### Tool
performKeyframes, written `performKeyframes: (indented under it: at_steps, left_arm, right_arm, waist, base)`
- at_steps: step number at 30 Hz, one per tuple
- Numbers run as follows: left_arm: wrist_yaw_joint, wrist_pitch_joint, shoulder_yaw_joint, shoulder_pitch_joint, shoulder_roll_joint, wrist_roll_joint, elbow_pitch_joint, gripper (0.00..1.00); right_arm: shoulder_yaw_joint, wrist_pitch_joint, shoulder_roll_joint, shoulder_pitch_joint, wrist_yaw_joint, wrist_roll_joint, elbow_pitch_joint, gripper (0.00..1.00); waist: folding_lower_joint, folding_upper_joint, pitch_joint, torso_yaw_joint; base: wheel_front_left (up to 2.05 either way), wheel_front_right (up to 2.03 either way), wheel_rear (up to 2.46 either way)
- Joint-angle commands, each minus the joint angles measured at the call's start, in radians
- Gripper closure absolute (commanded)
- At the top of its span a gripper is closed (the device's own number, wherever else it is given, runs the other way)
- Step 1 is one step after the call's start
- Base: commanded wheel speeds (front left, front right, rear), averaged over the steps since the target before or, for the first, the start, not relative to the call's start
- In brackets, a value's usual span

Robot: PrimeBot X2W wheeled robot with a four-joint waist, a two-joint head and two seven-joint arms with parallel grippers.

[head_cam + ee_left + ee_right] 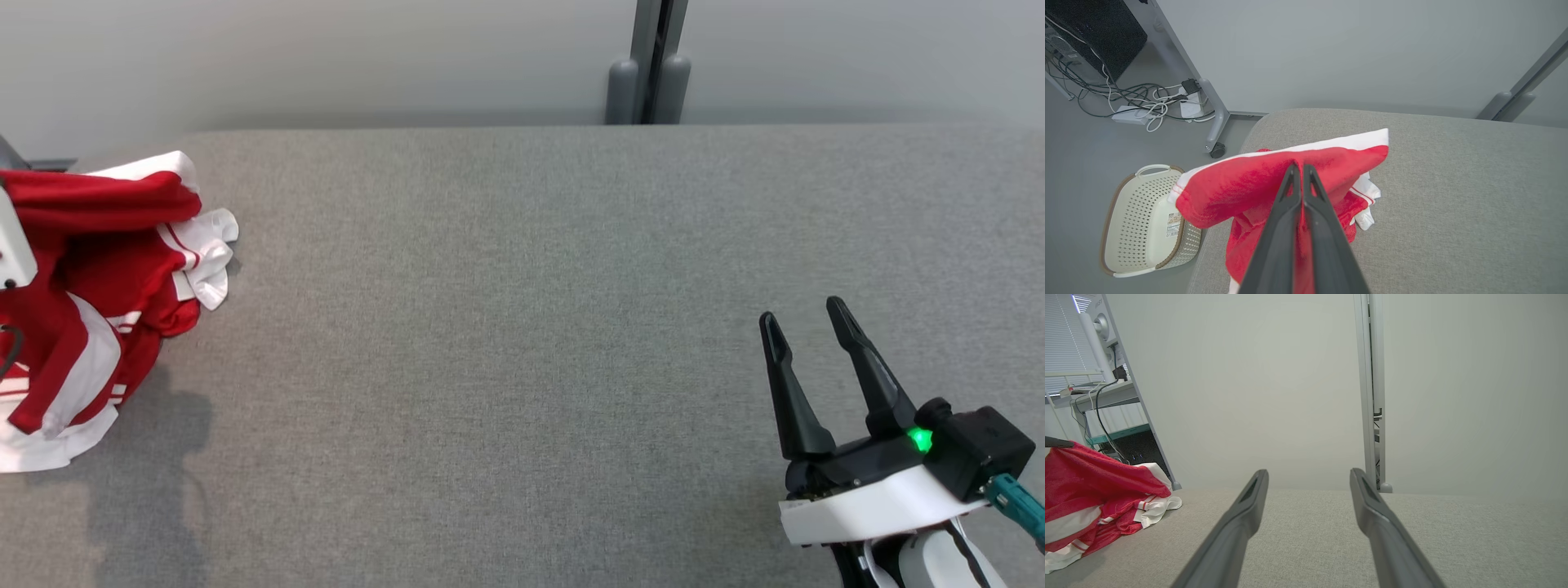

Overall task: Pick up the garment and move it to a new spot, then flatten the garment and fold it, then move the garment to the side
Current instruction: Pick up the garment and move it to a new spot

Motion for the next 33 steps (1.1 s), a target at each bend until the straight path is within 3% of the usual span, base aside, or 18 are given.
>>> performKeyframes:
  at_steps: [1,15,26,33]
  left_arm:
    - [0.0,-0.007,-0.022,-0.008,0.0,-0.01,-0.025,1.0]
    - [0.0,0.006,-0.204,0.005,-0.024,-0.089,-0.32,1.0]
    - [0.02,0.071,-0.233,0.125,-0.094,-0.174,-0.633,1.0]
    - [0.043,0.048,-0.271,0.236,-0.136,-0.175,-0.781,1.0]
  right_arm:
    - [-0.004,-0.005,-0.003,0.018,0.002,0.007,0.002,0.0]
    - [-0.017,-0.005,-0.007,0.075,0.002,0.02,-0.001,0.0]
    - [-0.026,-0.005,-0.018,0.088,0.002,0.027,-0.007,0.0]
    - [-0.038,-0.005,-0.025,0.082,0.002,0.03,-0.015,0.0]
  waist:
    - [-0.0001,0.0,-0.035,-0.011]
    - [-0.0001,0.0,-0.115,-0.098]
    - [-0.0001,0.0,-0.143,-0.225]
    - [-0.0001,0.0,-0.128,-0.283]
  base:
    - [0.0,0.0,0.0]
    - [0.0,0.0,0.0]
    - [0.0,0.0,0.0]
    - [0.0,0.0,0.0]
